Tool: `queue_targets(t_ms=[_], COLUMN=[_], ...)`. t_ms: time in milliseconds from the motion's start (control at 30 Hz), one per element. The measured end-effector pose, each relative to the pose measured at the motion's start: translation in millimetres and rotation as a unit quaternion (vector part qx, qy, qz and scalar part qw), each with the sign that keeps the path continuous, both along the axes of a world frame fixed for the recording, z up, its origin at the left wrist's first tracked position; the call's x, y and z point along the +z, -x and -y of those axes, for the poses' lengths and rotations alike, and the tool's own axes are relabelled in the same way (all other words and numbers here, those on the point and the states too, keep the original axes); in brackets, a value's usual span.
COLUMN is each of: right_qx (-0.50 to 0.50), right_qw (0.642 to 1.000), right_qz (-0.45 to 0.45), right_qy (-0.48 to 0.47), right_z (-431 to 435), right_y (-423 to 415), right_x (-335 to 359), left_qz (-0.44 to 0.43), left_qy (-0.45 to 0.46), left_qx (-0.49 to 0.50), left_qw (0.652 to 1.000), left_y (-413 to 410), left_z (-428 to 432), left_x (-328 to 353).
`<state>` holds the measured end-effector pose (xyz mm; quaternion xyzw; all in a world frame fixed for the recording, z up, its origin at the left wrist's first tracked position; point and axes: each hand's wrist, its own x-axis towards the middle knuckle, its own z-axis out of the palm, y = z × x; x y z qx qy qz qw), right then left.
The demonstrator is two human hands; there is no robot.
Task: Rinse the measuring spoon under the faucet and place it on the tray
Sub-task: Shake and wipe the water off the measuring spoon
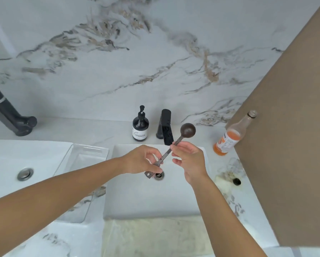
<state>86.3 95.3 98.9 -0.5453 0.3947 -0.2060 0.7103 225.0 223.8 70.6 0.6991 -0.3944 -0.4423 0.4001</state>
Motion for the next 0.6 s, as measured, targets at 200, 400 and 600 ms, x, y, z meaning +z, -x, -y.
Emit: queue_targets(t_ms=[200,400,600], right_qx=[-0.069,-0.055,0.025], right_qw=[0.997,0.997,0.993], right_qz=[-0.004,0.033,0.074], right_qy=[-0.027,-0.045,-0.087], right_z=[-30,-48,-75], right_y=[10,7,-27], right_x=[-18,-26,-28], left_qz=[0.025,0.070,-0.076], left_qy=[-0.020,-0.023,-0.018], left_qx=[-0.065,-0.088,-0.038], left_qw=[0.997,0.993,0.996], left_y=[2,-3,-31], left_z=[-17,-33,-80], left_x=[-12,-13,-4])
